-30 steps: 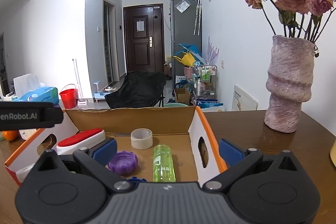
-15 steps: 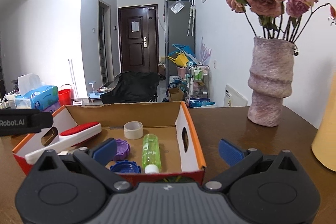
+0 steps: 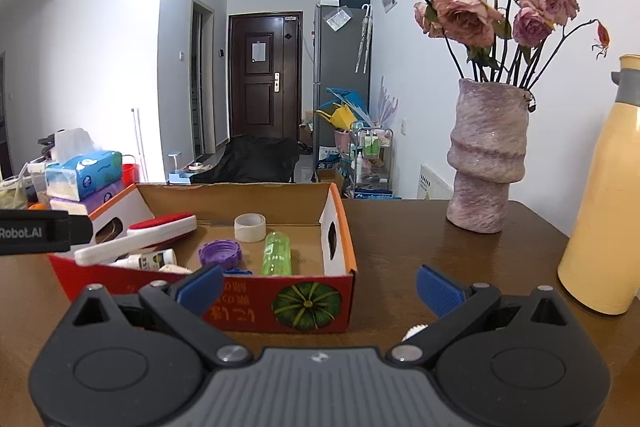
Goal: Organize rigid objects
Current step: 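Withdraw both grippers from the box toward the white plastic box and cap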
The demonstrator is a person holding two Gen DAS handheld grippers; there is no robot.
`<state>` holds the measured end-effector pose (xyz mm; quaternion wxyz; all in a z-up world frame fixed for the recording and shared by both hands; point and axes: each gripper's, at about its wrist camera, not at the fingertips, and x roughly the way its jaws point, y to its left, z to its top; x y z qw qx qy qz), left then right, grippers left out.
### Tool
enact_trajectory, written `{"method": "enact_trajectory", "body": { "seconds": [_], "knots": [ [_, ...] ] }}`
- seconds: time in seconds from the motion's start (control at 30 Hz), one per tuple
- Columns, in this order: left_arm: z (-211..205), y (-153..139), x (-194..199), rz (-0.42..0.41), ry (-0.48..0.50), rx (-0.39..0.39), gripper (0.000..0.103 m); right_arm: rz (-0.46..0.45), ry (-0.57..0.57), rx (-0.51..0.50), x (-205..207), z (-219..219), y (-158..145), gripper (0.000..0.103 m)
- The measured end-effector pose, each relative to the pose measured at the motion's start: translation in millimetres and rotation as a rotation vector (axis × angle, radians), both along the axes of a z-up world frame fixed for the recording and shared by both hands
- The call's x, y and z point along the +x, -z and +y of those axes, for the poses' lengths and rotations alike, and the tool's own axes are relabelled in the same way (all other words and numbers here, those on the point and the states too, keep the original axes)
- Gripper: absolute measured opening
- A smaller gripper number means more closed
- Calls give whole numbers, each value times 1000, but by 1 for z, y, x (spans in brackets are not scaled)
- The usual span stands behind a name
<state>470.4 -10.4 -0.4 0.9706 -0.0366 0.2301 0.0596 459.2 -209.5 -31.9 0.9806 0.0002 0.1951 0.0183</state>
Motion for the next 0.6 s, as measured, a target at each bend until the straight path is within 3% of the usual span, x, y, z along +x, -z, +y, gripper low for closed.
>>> {"method": "enact_trajectory", "body": {
  "seconds": [0.6],
  "knots": [
    [-12,15,-67,33,7,6,103,0,-6,-38,-68,-14,9,103]
  ]
}}
